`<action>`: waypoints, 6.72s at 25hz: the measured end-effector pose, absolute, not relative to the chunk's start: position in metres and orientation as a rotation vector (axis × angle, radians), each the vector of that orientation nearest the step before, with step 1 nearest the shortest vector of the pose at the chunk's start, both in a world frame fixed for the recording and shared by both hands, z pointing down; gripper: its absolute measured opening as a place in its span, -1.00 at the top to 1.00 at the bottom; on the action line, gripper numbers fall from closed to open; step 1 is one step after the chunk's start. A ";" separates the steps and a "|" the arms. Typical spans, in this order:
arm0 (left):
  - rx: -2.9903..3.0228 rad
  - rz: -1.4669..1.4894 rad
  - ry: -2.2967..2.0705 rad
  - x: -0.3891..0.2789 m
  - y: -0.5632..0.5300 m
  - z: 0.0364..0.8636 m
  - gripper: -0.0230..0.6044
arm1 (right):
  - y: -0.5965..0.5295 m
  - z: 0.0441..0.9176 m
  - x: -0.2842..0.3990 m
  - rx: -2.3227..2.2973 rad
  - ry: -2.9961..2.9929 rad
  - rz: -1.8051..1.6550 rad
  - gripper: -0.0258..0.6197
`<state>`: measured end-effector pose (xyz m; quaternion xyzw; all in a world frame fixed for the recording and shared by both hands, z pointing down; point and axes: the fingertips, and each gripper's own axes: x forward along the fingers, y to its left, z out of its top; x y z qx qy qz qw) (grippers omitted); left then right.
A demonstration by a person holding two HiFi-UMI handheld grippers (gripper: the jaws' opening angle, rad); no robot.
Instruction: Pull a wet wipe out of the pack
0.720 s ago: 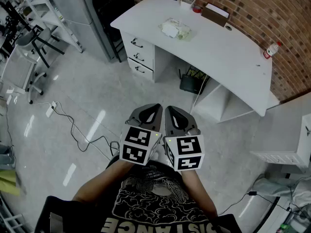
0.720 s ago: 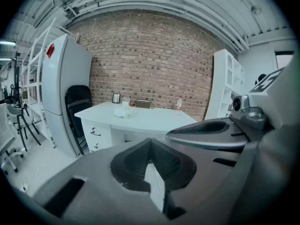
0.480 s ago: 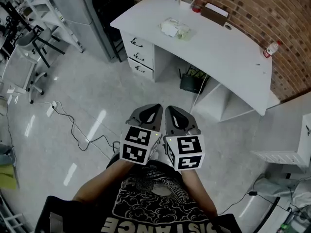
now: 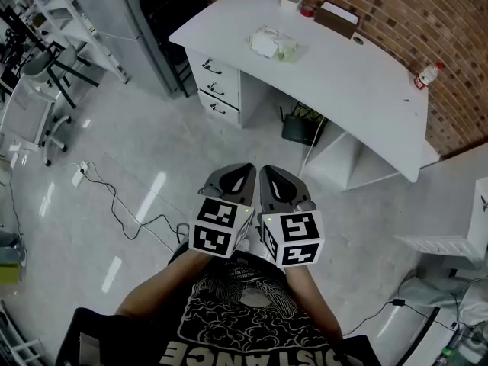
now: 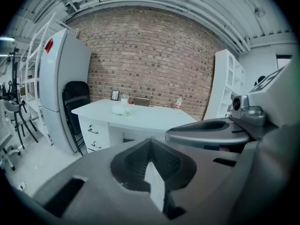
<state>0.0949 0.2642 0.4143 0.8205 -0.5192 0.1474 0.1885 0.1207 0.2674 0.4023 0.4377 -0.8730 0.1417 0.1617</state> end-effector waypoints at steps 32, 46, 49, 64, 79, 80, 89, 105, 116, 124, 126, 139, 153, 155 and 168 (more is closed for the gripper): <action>2.555 0.404 -1.001 -0.006 0.064 0.396 0.89 | 0.071 0.391 0.011 1.435 -2.316 0.407 0.86; 2.571 0.404 -0.944 -0.041 0.022 0.403 0.89 | 0.030 0.394 -0.022 1.539 -2.251 0.420 0.86; 2.580 0.413 -0.953 -0.046 0.015 0.401 0.89 | 0.022 0.391 -0.024 1.551 -2.252 0.414 0.86; 2.591 0.435 -0.959 -0.043 -0.029 0.403 0.89 | -0.024 0.391 -0.018 1.597 -2.266 0.417 0.86; 2.585 0.472 -0.930 -0.004 -0.108 0.415 0.89 | -0.102 0.406 0.021 1.586 -2.242 0.448 0.86; 2.582 0.475 -0.928 -0.002 -0.114 0.417 0.89 | -0.108 0.407 0.023 1.582 -2.238 0.451 0.86; 2.551 0.501 -0.927 0.015 -0.163 0.427 0.89 | -0.157 0.417 0.038 1.546 -2.218 0.483 0.86; 2.490 0.548 -0.941 0.039 -0.223 0.453 0.89 | -0.224 0.449 0.059 1.454 -2.177 0.524 0.86; 2.445 0.571 -0.963 0.044 -0.249 0.469 0.89 | -0.250 0.474 0.071 1.403 -2.130 0.561 0.85; 2.407 0.586 -0.984 0.046 -0.263 0.477 0.89 | -0.261 0.491 0.076 1.340 -2.104 0.609 0.65; 2.401 0.581 -0.995 0.047 -0.267 0.479 0.89 | -0.264 0.494 0.077 1.330 -2.102 0.615 0.65; 2.362 0.600 -1.030 0.047 -0.284 0.489 0.89 | -0.273 0.508 0.081 1.285 -2.134 0.752 0.66; 2.372 0.606 -1.044 0.049 -0.282 0.484 0.89 | -0.272 0.509 0.082 1.295 -2.180 0.842 0.87; 2.378 0.604 -1.044 0.050 -0.281 0.482 0.89 | -0.273 0.506 0.082 1.300 -2.184 0.828 0.87; 2.419 0.581 -1.022 0.046 -0.271 0.465 0.89 | -0.268 0.491 0.084 1.416 -2.166 0.766 0.87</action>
